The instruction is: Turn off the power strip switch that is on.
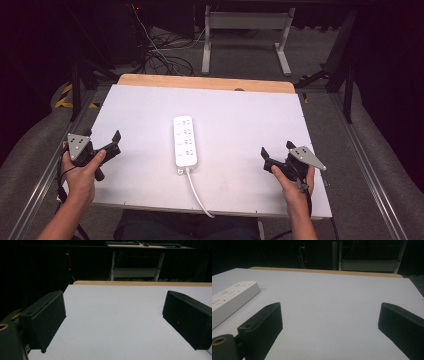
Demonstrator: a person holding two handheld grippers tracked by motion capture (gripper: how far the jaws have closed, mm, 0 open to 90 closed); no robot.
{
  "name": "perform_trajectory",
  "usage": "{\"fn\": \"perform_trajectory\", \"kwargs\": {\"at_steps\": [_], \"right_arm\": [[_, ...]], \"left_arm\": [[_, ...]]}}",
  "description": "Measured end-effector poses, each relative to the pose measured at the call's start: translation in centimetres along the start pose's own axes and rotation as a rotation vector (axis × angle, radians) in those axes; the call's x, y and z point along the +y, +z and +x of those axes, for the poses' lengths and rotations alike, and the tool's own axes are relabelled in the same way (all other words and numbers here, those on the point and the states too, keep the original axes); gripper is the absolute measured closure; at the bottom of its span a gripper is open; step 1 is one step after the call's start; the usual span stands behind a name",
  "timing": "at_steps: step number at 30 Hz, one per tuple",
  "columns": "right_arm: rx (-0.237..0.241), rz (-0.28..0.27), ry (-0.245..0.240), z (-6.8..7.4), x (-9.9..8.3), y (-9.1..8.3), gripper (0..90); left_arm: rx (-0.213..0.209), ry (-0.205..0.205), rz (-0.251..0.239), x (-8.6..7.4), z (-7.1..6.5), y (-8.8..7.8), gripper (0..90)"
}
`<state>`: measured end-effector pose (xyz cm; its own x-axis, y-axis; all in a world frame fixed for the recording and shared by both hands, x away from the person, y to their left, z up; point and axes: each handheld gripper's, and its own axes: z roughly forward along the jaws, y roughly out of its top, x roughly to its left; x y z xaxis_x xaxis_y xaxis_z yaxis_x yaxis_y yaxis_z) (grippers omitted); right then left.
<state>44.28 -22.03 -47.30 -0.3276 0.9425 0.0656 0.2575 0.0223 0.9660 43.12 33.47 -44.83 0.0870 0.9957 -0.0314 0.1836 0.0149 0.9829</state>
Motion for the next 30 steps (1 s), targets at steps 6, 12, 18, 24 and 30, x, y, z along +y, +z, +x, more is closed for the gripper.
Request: {"fn": "perform_trajectory", "kwargs": {"at_steps": [6, 12, 18, 24, 30], "right_arm": [[-0.007, -0.007, 0.0, -0.2, 0.0, -0.4, 6.0], [-0.012, -0.006, 0.001, -0.3, 0.0, -0.6, 6.0], [-0.01, -0.003, 0.0, -0.3, 0.0, -0.6, 6.0], [-0.008, -0.007, 0.002, -0.3, 0.1, -0.6, 6.1], [-0.009, -0.01, 0.003, -0.4, 0.1, -0.7, 6.4]], "left_arm": [[-0.007, 0.008, -0.002, 0.1, -0.4, 0.2, 7.6], [-0.002, 0.006, 0.0, 0.2, -0.6, 0.3, 14.7], [0.008, -0.025, 0.006, 0.7, -0.4, 0.2, 38.3], [-0.05, -0.066, -0.01, 1.0, 0.0, -0.1, 75.8], [-0.086, -0.022, -0.011, 1.2, -0.1, -0.3, 89.8]]}}
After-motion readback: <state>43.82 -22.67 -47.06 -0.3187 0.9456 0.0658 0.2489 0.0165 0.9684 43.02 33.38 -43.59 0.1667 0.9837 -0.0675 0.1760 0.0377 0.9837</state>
